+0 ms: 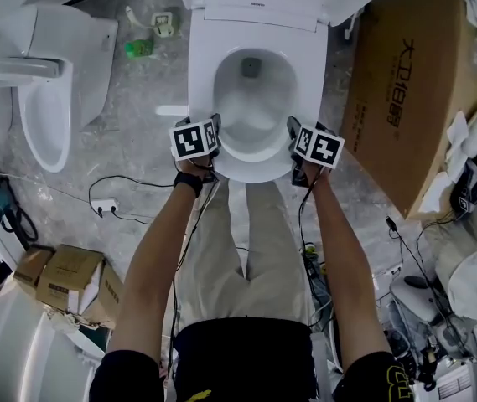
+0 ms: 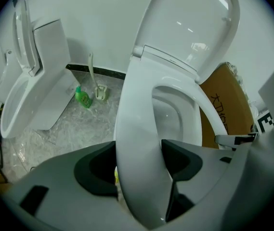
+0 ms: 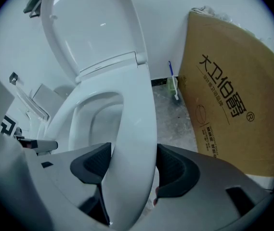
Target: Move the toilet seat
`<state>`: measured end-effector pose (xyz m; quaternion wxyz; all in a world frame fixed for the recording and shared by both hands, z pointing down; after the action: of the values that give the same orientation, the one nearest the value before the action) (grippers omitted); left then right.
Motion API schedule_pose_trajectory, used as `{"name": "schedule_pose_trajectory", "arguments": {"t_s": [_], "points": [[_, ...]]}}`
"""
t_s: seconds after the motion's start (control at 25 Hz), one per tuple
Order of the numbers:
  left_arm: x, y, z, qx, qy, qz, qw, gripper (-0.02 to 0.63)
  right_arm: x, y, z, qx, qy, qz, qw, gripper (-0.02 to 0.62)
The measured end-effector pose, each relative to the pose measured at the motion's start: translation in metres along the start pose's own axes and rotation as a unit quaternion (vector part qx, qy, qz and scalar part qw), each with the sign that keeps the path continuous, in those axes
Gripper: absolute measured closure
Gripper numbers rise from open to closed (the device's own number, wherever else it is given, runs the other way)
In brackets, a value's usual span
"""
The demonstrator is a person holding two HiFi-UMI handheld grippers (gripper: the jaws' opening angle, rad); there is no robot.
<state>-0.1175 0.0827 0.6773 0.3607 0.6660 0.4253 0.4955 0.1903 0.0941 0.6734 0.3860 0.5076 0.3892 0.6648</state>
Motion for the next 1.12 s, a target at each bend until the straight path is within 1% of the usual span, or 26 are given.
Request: {"name": "schedule_pose_trajectory", "arguments": {"t_s": [0.32,0.52,0.68,0.8,1.0,1.12], "points": [[-0.018,-0.026,0.007,0.015,-0.021,0.02,0.9995,0.307,-0.016,-0.026,-0.003,-0.018,0.017,0.031,0.999,0.281],[-0.025,-0.036,0.01,0.023,-0.029,0.023,0.9991,0.307,-0.024,-0.035,-0.003,-0.028,0.026,0.031,0.999,0.282],[-0.031,-0.04,0.01,0.03,-0.039,0.017,0.9986,0.307,-0.031,-0.04,-0.004,-0.045,0.033,0.024,0.998,0.282],[-0.039,-0.046,0.012,0.042,-0.048,0.009,0.9979,0.307,-0.038,-0.046,-0.003,-0.063,0.04,0.019,0.997,0.282],[-0.051,-0.055,0.014,0.069,-0.043,-0.007,0.9967,0.301,-0.048,-0.054,-0.004,-0.087,0.038,0.002,0.995,0.276],[-0.055,-0.058,0.015,0.077,-0.041,-0.01,0.9961,0.298,-0.052,-0.058,-0.004,-0.094,0.046,0.007,0.994,0.276]]}}
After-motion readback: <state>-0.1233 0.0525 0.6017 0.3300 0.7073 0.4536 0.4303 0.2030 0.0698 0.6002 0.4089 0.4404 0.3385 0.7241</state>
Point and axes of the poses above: the fingertips, and each gripper's own axes: y forward along the fingers, z to its right, x out of its underside, the point moved 8 cm from there along -y, backward along the fingers, and after that the axes turned 11 degrees about z, right-handed, at the moved point
